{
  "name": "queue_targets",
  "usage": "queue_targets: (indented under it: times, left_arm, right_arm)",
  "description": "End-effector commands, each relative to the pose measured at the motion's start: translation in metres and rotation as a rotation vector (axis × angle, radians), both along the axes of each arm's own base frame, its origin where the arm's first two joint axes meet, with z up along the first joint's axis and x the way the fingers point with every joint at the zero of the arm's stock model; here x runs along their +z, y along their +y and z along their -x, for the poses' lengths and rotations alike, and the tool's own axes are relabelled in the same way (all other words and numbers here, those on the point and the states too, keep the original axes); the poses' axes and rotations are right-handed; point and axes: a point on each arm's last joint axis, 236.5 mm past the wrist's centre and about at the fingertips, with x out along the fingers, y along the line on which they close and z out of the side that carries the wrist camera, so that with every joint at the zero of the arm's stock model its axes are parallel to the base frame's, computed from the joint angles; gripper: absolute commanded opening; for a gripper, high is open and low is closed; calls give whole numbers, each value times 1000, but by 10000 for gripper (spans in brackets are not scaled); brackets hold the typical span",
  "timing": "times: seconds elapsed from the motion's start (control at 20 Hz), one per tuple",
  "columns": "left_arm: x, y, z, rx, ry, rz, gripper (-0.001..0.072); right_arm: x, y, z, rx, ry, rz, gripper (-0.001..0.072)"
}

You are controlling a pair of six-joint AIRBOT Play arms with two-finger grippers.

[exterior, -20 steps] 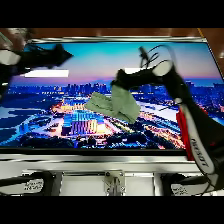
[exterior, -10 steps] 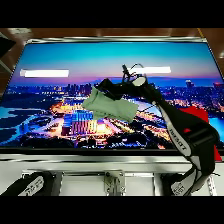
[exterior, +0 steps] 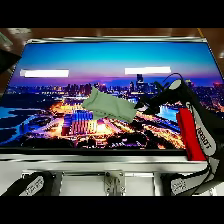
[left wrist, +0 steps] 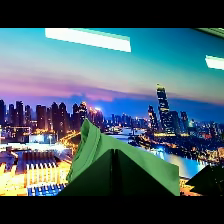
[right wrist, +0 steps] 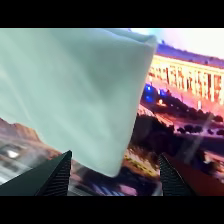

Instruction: Fold the shirts.

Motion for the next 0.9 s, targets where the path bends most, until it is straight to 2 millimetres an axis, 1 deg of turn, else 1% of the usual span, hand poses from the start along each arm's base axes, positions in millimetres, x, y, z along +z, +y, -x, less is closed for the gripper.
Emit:
queue_targets:
  times: [0.0,0.05,0.1,0.15,0.2,0.25,0.3,0.35,0.4,0.45,0.5,0.55,0.6,0.65,0.7,0.75,0.85]
  left_arm:
    - [-13,2,-3,23,35,32,40]
    - [-15,2,-3,23,38,33,40]
    - [-15,2,-4,24,38,34,40]
    - [-15,2,-3,24,38,34,40]
    - [-15,2,-3,24,38,34,40]
    - [-15,2,-3,23,38,33,40]
    - [-15,2,-3,23,38,33,40]
    - [-15,2,-4,24,38,33,40]
    - [-15,2,-4,23,38,33,40]
    - [-15,2,-4,23,39,33,40]
    - [-15,2,-4,23,39,33,40]
    - [-15,2,-4,23,40,33,40]
    - [-15,2,-4,23,40,33,40]
    - [-15,2,-4,23,40,33,40]
    - [-15,2,-4,23,40,33,41]
    - [-15,2,-4,23,40,33,40]
    - [-15,2,-4,21,38,29,40]
  right_arm:
    - [-27,22,6,-78,21,-78,680]
    - [-33,33,5,-73,17,-92,679]
    - [-35,43,-2,-86,-9,-107,679]
    - [-32,52,-14,-113,-55,-130,671]
    - [-25,58,-26,-142,-97,-164,492]
    - [-12,63,-38,-165,-133,-211,159]
    - [2,62,-50,-177,-161,-250,76]
    - [24,56,-60,-155,-211,-286,60]
    - [48,45,-69,-132,-257,-309,60]
    - [78,27,-76,-111,-310,-320,60]
    - [106,4,-82,-103,-362,-309,60]
    - [133,-28,-86,-125,-397,-265,60]
    - [154,-64,-87,-172,-416,-198,60]
    - [174,-104,-82,-231,-422,-119,60]
    - [190,-140,-74,-284,-429,-49,60]
    - [205,-175,-59,-329,-430,20,60]
    - [224,-234,-25,-421,-416,135,60]
